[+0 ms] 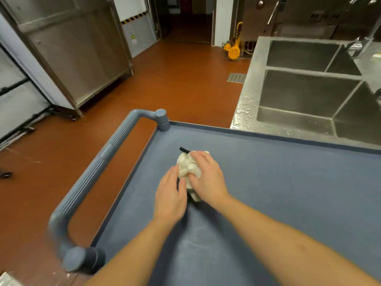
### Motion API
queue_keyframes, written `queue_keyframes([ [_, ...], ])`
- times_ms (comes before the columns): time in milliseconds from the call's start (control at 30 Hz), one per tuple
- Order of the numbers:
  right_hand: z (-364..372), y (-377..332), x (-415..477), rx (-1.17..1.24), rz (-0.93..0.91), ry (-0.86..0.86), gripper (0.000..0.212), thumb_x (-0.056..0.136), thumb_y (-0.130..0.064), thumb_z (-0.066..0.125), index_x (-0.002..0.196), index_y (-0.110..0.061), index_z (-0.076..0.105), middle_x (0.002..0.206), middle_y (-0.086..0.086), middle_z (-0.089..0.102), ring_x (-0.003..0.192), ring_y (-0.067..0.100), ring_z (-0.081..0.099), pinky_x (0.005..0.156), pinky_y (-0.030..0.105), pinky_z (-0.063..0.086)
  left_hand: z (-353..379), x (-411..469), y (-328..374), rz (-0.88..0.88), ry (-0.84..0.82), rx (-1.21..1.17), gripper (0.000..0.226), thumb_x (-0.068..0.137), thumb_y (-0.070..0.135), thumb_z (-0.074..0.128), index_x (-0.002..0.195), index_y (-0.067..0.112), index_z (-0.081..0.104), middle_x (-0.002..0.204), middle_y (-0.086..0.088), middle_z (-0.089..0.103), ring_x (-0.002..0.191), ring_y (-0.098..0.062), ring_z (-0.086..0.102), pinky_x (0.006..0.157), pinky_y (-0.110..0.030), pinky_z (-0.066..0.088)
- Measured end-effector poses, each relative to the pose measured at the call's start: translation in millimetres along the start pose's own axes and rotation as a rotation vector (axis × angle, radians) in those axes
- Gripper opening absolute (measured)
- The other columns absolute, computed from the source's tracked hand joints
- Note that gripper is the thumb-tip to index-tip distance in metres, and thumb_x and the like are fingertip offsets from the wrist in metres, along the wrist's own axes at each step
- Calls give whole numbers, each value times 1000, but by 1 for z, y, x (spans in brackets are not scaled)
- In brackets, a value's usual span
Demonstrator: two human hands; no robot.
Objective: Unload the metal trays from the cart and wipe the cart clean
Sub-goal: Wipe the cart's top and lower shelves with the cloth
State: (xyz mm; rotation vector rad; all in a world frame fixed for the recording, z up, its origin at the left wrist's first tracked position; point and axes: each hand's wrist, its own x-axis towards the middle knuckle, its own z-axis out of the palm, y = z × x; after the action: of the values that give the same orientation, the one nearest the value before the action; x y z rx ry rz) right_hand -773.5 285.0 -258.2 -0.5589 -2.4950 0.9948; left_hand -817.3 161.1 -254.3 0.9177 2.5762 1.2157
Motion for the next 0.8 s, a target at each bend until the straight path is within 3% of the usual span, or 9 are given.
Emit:
queue_keyframes([
  [67,24,-9,-2,-116,42,-115,53,80,-14,57,132,-21,48,134,-5,46,112,26,48,90,36,44,-16,-3,-21,-48,-28,82,41,98,21,40,139,21,43,140,4,48,129,-15,43,107,-36,35],
  [133,36,-9,-5,-228,86,-163,54,82,-15,55,134,-22,44,134,-4,43,108,30,48,88,39,44,-23,-7,-35,-100,-39,128,47,99,24,40,146,19,34,150,4,36,139,-13,31,113,-30,24],
  [267,32,-6,-1,-236,80,-166,50,81,-13,53,129,-23,46,128,-6,45,103,29,47,83,39,45,-17,-7,-35,-35,-41,100,41,98,25,41,139,24,42,135,16,45,128,-10,42,101,-20,30],
  [367,17,6,0,-238,106,-138,43,80,-11,52,121,-23,48,126,-7,46,104,29,47,85,41,46,0,-3,-21,-23,-79,85,42,97,24,43,139,22,42,137,9,48,126,-11,43,100,-20,31],
  [467,-10,33,-5,-266,157,-101,50,82,-12,51,130,-24,45,135,-7,42,111,29,46,92,40,44,24,3,-2,25,-123,86,46,98,25,44,143,19,39,142,7,45,130,-10,39,100,-14,24],
  [600,-63,83,-17,-310,262,-10,53,84,-16,52,136,-26,42,139,-6,39,115,28,45,92,38,44,62,6,32,67,-231,88,49,99,29,40,147,21,32,151,5,35,140,-12,28,113,-28,23],
  [800,-158,163,-53,-355,436,109,51,86,-17,49,135,-28,43,136,-4,42,113,29,46,90,38,44,128,3,86,150,-352,77,50,101,30,37,149,22,27,155,3,29,142,-11,22,115,-27,17],
])
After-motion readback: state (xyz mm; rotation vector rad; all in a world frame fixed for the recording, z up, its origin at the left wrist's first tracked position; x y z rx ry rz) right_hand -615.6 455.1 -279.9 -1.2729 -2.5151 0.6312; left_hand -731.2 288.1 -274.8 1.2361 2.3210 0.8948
